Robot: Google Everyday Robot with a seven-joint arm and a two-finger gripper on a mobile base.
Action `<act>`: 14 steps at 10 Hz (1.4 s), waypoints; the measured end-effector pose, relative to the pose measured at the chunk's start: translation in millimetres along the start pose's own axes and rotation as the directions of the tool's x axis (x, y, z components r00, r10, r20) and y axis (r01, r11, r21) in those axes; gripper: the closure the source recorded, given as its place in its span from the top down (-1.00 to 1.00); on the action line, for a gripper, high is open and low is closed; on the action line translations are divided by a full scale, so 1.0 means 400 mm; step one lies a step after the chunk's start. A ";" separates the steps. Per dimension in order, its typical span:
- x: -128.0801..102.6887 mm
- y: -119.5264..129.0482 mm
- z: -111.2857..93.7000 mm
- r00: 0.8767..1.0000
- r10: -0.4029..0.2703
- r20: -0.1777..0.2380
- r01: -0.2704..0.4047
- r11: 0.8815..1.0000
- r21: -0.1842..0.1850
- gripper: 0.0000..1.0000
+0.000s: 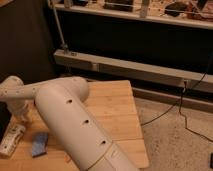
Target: Stand the bottle upright
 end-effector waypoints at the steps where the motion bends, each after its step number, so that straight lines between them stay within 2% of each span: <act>1: -0.002 -0.001 -0.001 1.000 -0.002 0.002 0.002 1.000 0.001 -0.68; 2: -0.003 -0.001 -0.001 1.000 -0.004 0.003 0.004 1.000 0.000 -0.86; 4: -0.009 0.003 0.000 1.000 -0.008 0.006 0.008 1.000 -0.011 -1.00; 10: -0.009 0.015 -0.011 1.000 0.006 0.002 -0.006 1.000 -0.028 -1.00; 14: 0.017 0.053 -0.071 0.998 0.060 -0.019 -0.061 0.998 -0.017 -1.00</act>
